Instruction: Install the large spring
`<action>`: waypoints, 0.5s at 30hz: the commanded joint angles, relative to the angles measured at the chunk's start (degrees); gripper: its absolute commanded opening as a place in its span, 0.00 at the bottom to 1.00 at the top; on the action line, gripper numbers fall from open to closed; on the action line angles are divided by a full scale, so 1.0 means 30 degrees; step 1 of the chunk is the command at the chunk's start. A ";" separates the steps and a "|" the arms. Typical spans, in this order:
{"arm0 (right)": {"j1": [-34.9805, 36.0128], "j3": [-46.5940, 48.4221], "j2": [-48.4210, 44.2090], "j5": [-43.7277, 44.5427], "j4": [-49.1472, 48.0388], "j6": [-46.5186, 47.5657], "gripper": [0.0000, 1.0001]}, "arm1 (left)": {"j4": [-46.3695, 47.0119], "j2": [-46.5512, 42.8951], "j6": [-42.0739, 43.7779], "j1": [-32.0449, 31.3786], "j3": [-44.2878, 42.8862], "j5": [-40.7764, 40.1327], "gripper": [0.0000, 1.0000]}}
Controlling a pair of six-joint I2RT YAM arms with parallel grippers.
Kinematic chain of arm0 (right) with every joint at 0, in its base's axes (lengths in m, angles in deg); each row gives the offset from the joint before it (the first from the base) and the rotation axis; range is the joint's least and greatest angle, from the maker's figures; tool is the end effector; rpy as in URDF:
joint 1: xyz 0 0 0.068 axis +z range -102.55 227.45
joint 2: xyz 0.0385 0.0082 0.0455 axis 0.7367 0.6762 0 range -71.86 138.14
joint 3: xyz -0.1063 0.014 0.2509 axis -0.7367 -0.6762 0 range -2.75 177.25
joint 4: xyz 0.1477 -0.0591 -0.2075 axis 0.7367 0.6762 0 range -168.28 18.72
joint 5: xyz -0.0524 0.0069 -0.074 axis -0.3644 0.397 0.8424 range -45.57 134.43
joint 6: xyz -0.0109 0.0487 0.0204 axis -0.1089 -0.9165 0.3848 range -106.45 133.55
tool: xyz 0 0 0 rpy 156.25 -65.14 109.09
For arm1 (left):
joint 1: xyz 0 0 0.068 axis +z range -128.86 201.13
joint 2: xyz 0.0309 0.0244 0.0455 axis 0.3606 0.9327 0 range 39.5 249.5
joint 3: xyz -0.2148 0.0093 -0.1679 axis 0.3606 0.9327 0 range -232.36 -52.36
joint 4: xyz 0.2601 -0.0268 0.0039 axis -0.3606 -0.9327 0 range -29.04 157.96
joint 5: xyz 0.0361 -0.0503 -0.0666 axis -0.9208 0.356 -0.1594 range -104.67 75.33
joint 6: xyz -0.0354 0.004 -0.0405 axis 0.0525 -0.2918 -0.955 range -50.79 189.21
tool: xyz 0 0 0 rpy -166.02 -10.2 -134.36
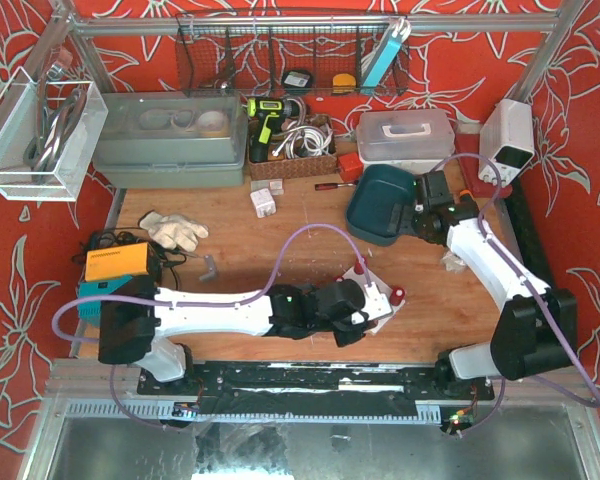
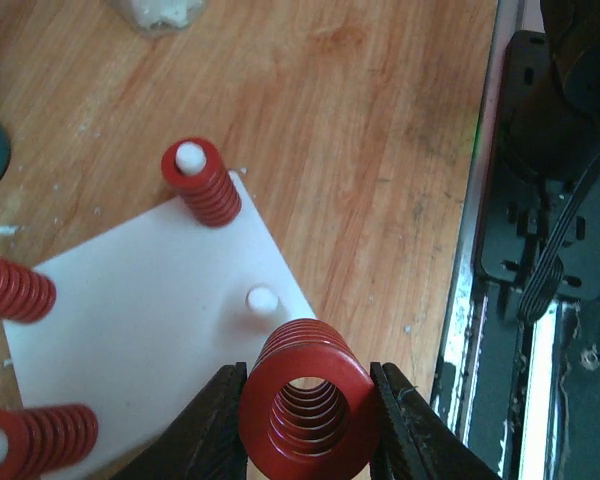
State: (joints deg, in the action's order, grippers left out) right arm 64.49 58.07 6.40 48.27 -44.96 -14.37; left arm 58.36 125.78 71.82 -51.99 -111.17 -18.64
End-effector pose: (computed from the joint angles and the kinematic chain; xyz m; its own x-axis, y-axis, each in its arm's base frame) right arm 0.2754 0.0818 0.2710 -0.7723 0.2520 -0.5832 0.1242 0.9601 0.2504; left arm 0.0997 -0.3203 0.2510 -0.1321 0.5919 -0.7951 0.9456 0.3158 0.0780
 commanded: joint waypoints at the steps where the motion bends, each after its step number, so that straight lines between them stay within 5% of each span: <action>1: -0.0888 0.0049 0.0482 -0.0078 0.0857 -0.0627 0.99 | -0.0213 0.0996 0.0838 -0.0176 -0.1884 -0.0890 0.00; 15: -0.1393 -0.1500 -0.0075 -0.0419 -0.0399 -0.0038 0.99 | -0.2478 0.4118 0.0946 -0.0172 -0.4750 -0.2574 0.00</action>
State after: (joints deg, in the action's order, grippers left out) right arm 60.86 55.71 7.73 47.78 -45.07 -14.92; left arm 53.09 137.12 74.31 -52.36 -122.97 -24.14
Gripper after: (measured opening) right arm 0.990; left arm 0.308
